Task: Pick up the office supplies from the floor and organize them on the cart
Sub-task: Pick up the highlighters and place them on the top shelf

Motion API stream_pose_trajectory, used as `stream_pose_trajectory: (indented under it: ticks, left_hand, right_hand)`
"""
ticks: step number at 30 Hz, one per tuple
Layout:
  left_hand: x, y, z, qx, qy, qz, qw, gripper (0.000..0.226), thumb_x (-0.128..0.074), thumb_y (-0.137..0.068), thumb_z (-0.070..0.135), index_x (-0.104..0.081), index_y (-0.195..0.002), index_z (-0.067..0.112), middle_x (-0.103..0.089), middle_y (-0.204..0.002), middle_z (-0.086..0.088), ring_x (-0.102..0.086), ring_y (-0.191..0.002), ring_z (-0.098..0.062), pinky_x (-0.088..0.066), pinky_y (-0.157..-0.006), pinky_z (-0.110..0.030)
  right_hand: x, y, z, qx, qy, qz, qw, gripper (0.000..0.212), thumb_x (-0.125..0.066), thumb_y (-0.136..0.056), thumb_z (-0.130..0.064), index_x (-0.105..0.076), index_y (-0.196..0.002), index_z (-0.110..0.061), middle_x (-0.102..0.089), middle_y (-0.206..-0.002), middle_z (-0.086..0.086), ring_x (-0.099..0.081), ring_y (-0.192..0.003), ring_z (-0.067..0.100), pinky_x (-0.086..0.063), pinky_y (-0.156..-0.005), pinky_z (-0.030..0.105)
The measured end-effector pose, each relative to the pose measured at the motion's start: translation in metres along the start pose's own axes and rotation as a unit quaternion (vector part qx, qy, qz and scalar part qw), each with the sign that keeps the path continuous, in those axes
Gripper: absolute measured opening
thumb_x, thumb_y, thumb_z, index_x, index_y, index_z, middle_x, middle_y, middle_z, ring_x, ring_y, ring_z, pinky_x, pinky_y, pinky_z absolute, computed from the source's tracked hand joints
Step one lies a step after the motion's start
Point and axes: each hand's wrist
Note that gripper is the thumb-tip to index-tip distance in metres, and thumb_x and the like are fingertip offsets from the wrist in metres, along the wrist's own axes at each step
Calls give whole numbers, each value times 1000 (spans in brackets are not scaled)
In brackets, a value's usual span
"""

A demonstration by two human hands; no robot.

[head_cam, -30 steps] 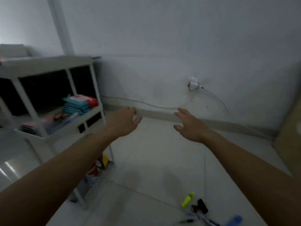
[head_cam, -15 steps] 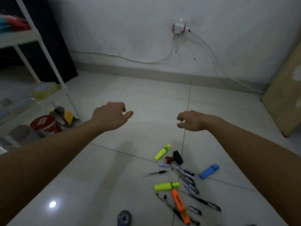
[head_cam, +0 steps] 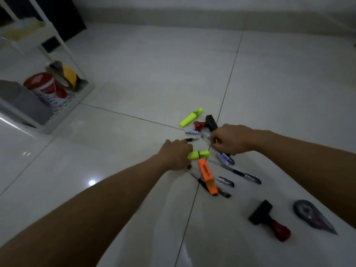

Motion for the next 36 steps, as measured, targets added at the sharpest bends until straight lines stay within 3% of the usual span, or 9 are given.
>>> stream_pose_trajectory:
  ticks: [3,8,13,18,21,25,28,31,36]
  left_hand:
    - [-9,-3,8,8,-20,40,999,33,-60,-88,29,-55,-119,18,-51,-124,-7,-54,-113,-31,-38,-92,-40]
    - [-10,-6,-4,-5,6,74,997,27,-54,-94,28,-54,-116,13,-53,-120,-9,-57,-108,-31,-41,-84,-37]
    - [1,-20,-24,118,323,138,929,19,-61,-93,21,-65,-106,8,-65,-107,-9,-61,-97,-26,-48,-83,-34]
    - [22,-65,-43,161,342,235,895,19,-59,-91,15,-61,-108,5,-65,-111,-16,-61,-102,-31,-48,-88,-37]
    - [41,-99,-42,167,289,252,908,21,-56,-91,14,-60,-108,3,-63,-112,-19,-58,-107,-34,-45,-87,-38]
    - [43,-131,-32,178,222,186,940,26,-55,-87,22,-60,-108,8,-63,-113,-16,-58,-108,-35,-49,-87,-40]
    - [30,-144,-24,210,213,156,941,30,-57,-82,24,-63,-108,10,-64,-110,-16,-61,-106,-36,-49,-83,-38]
    - [19,-145,-24,214,186,164,945,31,-58,-82,23,-62,-109,9,-62,-110,-17,-61,-102,-38,-46,-74,-36]
    - [22,-146,-31,175,122,177,961,28,-72,-77,25,-69,-100,10,-63,-99,-19,-62,-93,-42,-46,-70,-36]
  right_hand:
    - [-23,4,-13,95,-3,-22,995,22,-49,-95,-24,-60,-114,-29,-54,-104,-6,-53,-90,16,-47,-75,36]
    - [-52,6,-18,204,138,-70,967,61,-58,-86,-9,-47,-137,-40,-36,-122,-2,-46,-72,15,-39,-57,32]
    - [-57,1,-5,226,130,25,965,32,-63,-91,-28,-57,-122,-32,-37,-114,-1,-43,-89,12,-32,-58,27]
    - [-53,-12,22,93,-160,120,975,28,-69,-87,-44,-64,-112,-32,-42,-108,-10,-49,-88,7,-49,-73,33]
    - [-52,-16,47,-8,-292,226,929,24,-71,-87,-41,-65,-105,-25,-55,-100,-8,-56,-85,12,-50,-76,35]
    - [-51,-7,89,-147,-397,299,855,15,-73,-87,-31,-65,-96,-21,-64,-88,-6,-57,-74,11,-44,-67,24]
    - [-52,1,119,-223,-456,358,784,17,-73,-87,-32,-70,-95,-17,-65,-82,-1,-62,-74,19,-49,-70,29]
    - [-53,12,136,-269,-520,391,710,22,-70,-90,-31,-69,-101,-12,-64,-85,2,-61,-67,14,-46,-51,12]
    - [-60,24,140,-298,-532,381,695,20,-68,-92,-30,-67,-99,-11,-62,-81,-1,-60,-65,9,-42,-46,8]
Point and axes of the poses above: each hand's wrist, its own y-axis away from the middle knuckle, its own x-axis out of the back of the hand, z = x × y
